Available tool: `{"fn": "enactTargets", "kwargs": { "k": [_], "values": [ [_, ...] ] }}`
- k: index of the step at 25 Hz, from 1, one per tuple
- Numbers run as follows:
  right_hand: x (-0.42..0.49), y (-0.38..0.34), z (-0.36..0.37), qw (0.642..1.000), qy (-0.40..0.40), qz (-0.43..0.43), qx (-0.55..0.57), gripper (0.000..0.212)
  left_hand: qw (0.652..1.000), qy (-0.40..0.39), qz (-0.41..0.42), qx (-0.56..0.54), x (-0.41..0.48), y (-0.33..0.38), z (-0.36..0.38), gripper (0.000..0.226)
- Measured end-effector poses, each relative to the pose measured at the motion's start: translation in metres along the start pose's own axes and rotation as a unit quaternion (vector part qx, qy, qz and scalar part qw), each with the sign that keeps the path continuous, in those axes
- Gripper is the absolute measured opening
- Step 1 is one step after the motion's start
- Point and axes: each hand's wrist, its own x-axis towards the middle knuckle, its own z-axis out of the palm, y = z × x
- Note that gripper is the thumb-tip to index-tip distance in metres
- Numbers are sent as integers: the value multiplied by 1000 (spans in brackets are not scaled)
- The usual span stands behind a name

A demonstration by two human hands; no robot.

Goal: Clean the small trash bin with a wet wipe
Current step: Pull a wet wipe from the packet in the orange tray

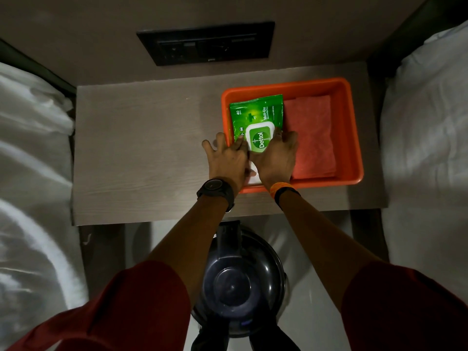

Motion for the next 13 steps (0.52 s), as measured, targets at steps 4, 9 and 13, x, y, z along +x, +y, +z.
{"fn": "enactTargets", "kwargs": {
  "k": [4, 9, 13],
  "values": [
    [-3, 3, -6, 1000, -4, 8, 5, 82, 1000, -9, 3, 1, -2, 1, 3, 77],
    [-10, 10, -8, 995, -60, -17, 79, 69, 1000, -21, -2, -6, -1, 3, 5, 84],
    [-16, 10, -10, 997, -13, -51, 48, 60, 1000, -10, 2, -14, 4, 0, 4, 80]
  ]
}}
